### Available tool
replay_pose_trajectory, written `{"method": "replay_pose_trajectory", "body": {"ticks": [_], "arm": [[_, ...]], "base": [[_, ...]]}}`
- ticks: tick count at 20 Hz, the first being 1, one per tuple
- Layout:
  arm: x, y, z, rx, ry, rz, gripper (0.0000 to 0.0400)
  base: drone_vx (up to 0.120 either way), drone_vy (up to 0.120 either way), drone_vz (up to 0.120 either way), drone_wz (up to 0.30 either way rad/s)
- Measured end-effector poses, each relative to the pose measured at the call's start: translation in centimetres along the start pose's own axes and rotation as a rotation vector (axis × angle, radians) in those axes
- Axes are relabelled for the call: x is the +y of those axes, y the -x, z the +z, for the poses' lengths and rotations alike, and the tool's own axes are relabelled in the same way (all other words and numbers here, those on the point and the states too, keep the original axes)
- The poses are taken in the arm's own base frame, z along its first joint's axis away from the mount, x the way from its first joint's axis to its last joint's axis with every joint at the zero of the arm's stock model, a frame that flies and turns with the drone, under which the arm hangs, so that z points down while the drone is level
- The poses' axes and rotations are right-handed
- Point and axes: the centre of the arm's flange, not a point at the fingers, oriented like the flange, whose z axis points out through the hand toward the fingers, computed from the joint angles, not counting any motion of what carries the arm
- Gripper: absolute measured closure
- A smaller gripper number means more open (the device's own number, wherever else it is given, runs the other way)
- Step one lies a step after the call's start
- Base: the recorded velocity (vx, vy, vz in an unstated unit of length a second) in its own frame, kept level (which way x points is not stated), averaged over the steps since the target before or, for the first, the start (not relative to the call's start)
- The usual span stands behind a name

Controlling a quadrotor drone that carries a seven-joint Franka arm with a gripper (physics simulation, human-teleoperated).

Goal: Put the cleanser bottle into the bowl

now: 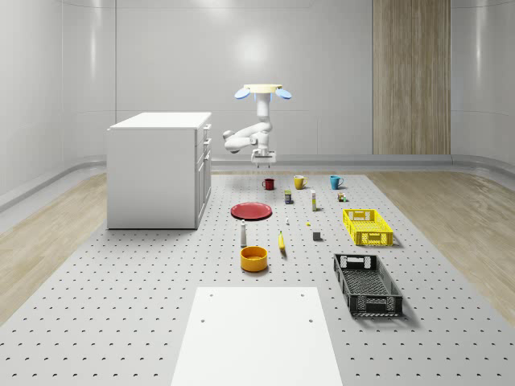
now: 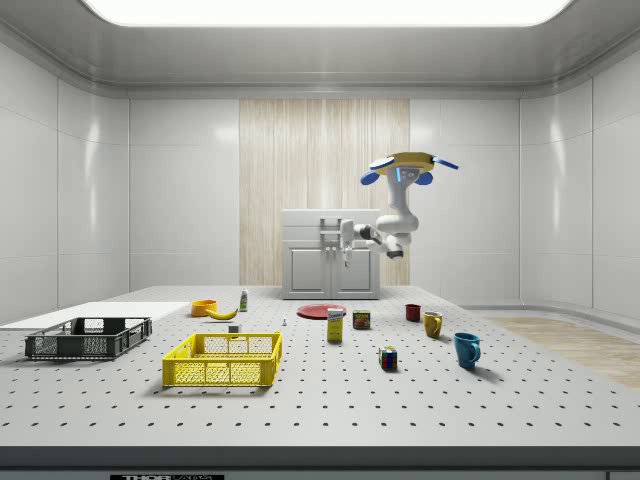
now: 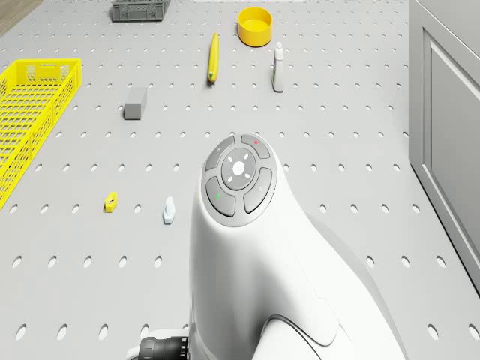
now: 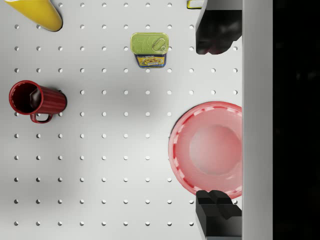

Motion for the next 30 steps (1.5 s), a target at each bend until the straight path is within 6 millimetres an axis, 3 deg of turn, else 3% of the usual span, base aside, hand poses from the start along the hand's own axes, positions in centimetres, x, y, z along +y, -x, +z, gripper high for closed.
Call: {"method": "replay_pose_trajectory", "body": {"ticks": [5, 30], "arm": [[0.00, 0.00, 0.00, 0.000, 0.000, 0.000, 0.0000], [0.00, 0.00, 0.00, 0.000, 0.000, 0.000, 0.0000]], "base": [[0.120, 0.000, -0.080, 0.000], [0.120, -0.011, 0.000, 0.000]]}}
